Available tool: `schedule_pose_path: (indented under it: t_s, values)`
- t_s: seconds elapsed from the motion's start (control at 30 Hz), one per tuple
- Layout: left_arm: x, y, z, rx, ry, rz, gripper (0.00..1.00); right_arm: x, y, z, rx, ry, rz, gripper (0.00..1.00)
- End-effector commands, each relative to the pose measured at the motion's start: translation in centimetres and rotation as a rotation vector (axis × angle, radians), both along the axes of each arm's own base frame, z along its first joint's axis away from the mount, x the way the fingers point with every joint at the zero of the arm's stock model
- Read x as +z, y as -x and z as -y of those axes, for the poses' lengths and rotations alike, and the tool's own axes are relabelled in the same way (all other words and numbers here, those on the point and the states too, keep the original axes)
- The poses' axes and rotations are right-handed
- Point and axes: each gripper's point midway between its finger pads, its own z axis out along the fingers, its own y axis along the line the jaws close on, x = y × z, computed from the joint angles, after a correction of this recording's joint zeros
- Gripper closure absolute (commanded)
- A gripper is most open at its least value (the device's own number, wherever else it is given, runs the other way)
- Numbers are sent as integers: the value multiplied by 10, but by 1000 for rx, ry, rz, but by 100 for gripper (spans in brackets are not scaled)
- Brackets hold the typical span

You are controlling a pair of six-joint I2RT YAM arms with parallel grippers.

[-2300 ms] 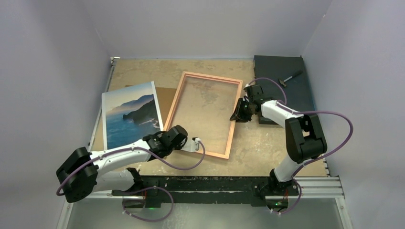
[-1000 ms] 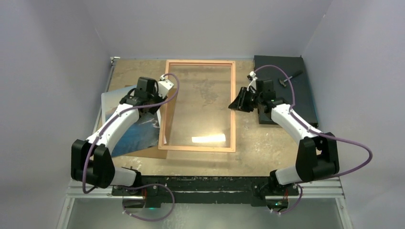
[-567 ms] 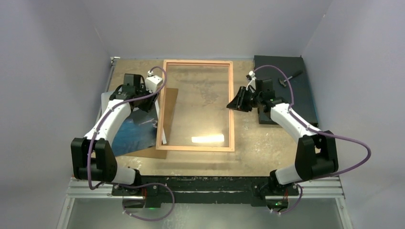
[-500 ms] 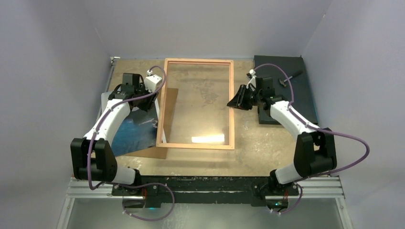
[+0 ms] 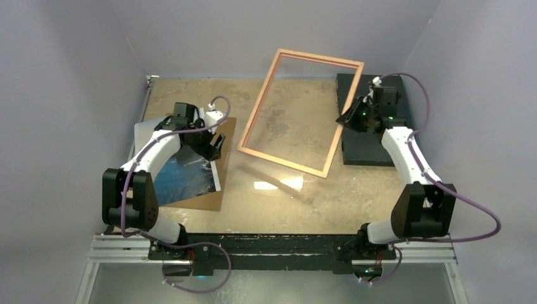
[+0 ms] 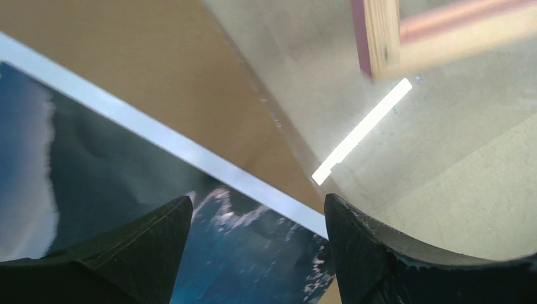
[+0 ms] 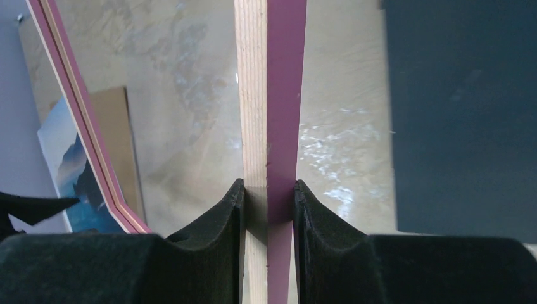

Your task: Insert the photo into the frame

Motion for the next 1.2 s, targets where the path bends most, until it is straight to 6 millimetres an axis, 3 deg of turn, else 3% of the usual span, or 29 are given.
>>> schedule_pose_path:
  t_s: [0.0, 0.17, 0.33, 0.5, 0.7, 0.83, 1.0, 1.17]
  values:
    - [-19, 12, 34, -71, 37, -26, 24, 63, 0, 33, -90, 28, 145, 100]
    - [-36, 1, 50, -67, -39, 43, 25, 84, 2, 63, -201, 102, 184, 100]
    - [-57, -13, 41, -11, -105, 62, 29, 94, 2, 77, -269, 139, 183, 100]
    - [-73, -18, 30, 24, -179, 64, 30, 120, 15, 112, -392, 301, 202, 100]
    - [-87, -17, 18, 53, -238, 42, 33, 132, 34, 141, -515, 422, 211, 100]
    - [-85, -17, 14, 69, -250, 45, 35, 142, 46, 153, -572, 472, 219, 100]
    - [-67, -23, 18, 80, -223, 66, 35, 159, 64, 166, -637, 521, 248, 100]
    - [-50, -29, 19, 97, -208, 96, 33, 163, 82, 175, -688, 562, 258, 100]
